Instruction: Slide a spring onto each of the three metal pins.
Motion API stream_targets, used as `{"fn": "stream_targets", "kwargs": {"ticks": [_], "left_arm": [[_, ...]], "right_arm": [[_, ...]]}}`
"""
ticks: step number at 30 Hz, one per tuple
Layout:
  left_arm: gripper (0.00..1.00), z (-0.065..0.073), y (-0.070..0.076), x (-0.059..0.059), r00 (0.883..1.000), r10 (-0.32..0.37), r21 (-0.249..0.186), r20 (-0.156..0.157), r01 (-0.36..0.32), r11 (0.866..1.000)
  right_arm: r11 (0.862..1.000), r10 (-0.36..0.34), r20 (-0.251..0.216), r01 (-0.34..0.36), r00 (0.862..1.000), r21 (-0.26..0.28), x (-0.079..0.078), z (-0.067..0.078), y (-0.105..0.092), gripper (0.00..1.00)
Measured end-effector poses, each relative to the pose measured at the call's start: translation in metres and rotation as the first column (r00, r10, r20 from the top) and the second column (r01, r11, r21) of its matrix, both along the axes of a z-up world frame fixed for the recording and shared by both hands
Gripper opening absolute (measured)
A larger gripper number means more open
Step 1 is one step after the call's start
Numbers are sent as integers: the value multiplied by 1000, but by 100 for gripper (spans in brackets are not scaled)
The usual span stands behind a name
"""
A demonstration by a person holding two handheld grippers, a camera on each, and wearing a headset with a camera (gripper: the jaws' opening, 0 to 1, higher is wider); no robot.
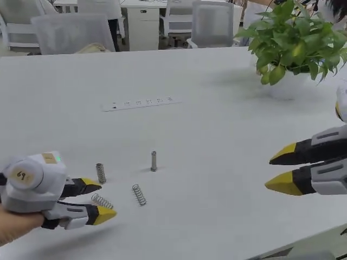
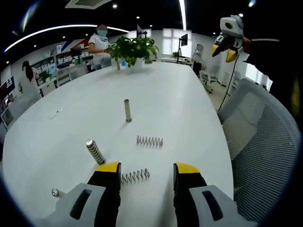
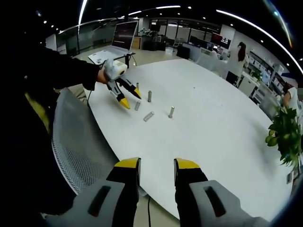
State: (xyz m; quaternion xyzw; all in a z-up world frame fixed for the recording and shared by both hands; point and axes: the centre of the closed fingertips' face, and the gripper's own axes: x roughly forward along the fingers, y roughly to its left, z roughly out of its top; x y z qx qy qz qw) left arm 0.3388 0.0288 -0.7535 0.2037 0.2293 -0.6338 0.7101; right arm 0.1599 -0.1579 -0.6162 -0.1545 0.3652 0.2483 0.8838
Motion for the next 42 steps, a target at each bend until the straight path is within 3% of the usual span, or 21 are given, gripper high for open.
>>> {"fn": "stream_targets", "kwargs": {"ticks": [5,15,36,42], "left_arm": [[39,-10,0,4,1000,-9,29,-23,10,1000],[39,-21,1,4,999,-28,72,-34,30,997],[32,-28,23,-1,1000,11,113,-22,-9,994],[24,-29,24,1,1000,22,114,1,-22,993]], "right_arm": [[1000,0,-2,0,1000,10,0,-2,6,26],[1000,-3,4,3,1000,26,3,-3,9,26],[998,43,3,-43,999,37,15,-4,20,26],[998,49,4,-49,999,37,16,-3,21,26]]}}
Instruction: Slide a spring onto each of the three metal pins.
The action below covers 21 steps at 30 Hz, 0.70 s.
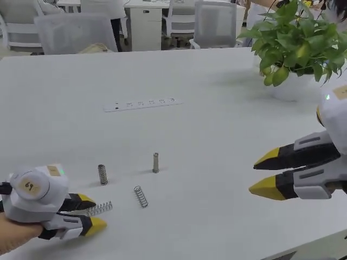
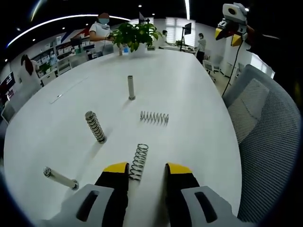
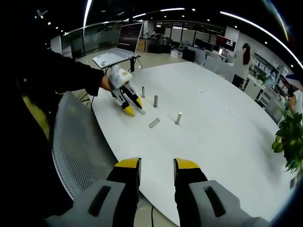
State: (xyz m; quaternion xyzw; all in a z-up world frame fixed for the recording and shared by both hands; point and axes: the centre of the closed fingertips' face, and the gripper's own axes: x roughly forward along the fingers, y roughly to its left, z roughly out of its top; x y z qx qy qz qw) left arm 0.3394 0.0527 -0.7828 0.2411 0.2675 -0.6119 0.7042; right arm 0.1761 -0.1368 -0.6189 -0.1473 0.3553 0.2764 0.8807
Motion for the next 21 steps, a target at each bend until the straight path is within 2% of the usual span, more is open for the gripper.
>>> {"fn": "stream_targets", "kwargs": {"ticks": [6,21], "left_arm": [[21,-2,0,-1,1000,8,-4,1,-8,1000],[7,-3,2,7,999,46,-17,15,-46,999]], "right_arm": [[1000,4,-2,-4,1000,-3,2,-1,1,26],[1000,15,0,-15,1000,-1,5,-1,4,25]]}}
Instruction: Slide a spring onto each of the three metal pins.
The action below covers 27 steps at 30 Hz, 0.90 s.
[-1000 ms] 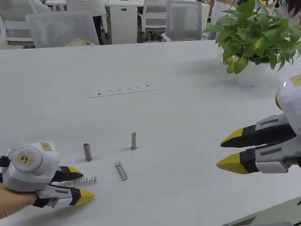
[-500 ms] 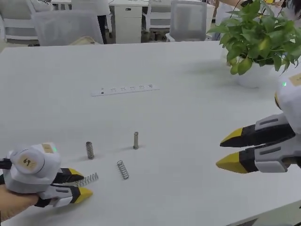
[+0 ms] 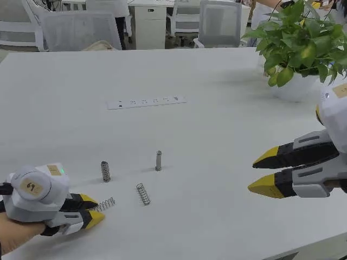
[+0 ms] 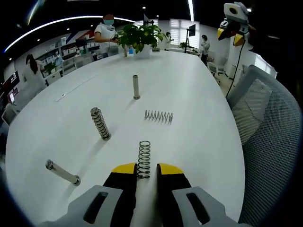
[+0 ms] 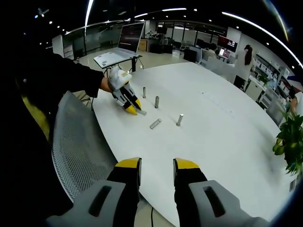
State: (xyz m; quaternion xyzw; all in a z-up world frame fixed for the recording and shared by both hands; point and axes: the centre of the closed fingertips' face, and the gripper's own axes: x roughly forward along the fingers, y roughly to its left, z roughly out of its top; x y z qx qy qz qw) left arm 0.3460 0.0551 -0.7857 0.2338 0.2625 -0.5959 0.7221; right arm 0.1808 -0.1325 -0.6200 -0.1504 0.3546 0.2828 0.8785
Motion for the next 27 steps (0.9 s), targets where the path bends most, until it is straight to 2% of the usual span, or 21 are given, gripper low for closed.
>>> {"fn": "stream_targets", "kwargs": {"ticks": [2,12,13,17,27], "left_arm": [[3,0,1,1,1000,1,3,15,-1,1000],[3,4,2,1,999,4,-7,36,-4,1000],[3,6,3,2,999,8,-10,48,-7,1000],[3,17,3,2,999,24,-42,48,-22,999],[2,40,3,-9,996,6,-91,90,2,996]], "right_arm": [[1000,0,1,0,1000,0,0,0,0,25],[1000,3,7,-3,1000,4,1,2,1,25],[1000,6,11,-6,1000,2,2,2,1,25],[1000,18,20,-18,1000,6,6,5,5,25],[997,82,34,-83,996,11,22,10,22,25]]}}
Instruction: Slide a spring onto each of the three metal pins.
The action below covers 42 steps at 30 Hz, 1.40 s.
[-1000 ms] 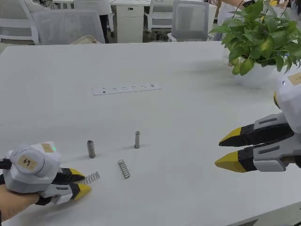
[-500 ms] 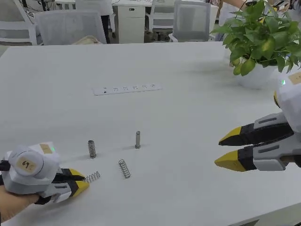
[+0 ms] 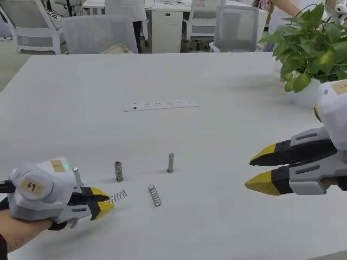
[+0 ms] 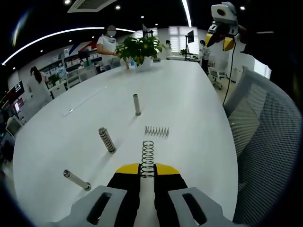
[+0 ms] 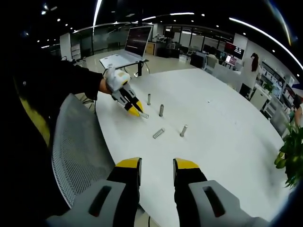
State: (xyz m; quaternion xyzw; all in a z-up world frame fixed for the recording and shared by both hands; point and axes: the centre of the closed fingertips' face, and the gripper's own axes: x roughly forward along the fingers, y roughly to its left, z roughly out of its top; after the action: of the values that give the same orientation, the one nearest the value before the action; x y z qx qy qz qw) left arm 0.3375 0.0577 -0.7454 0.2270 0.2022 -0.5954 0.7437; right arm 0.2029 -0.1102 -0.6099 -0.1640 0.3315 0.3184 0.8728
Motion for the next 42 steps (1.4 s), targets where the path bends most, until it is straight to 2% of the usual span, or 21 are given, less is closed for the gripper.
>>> {"fn": "stream_targets", "kwargs": {"ticks": [3,6,11,24,31,42], "left_arm": [[2,8,-2,-2,1000,-5,-20,14,5,1000],[2,22,-5,-11,999,-15,-44,36,17,999],[2,35,-5,-21,998,-22,-67,60,26,997],[3,60,-7,-50,995,-22,-112,97,33,993],[3,70,-10,-58,993,-35,-122,115,49,991],[3,80,-16,-60,989,-56,-132,134,74,988]], "right_arm": [[1000,18,3,-18,1000,0,4,1,3,25],[999,46,6,-46,999,3,9,2,9,25],[996,90,11,-90,996,11,15,3,20,25],[980,196,17,-196,980,28,28,3,48,24],[971,235,17,-236,972,36,35,1,60,24],[960,272,17,-272,962,68,48,-4,75,23]]}}
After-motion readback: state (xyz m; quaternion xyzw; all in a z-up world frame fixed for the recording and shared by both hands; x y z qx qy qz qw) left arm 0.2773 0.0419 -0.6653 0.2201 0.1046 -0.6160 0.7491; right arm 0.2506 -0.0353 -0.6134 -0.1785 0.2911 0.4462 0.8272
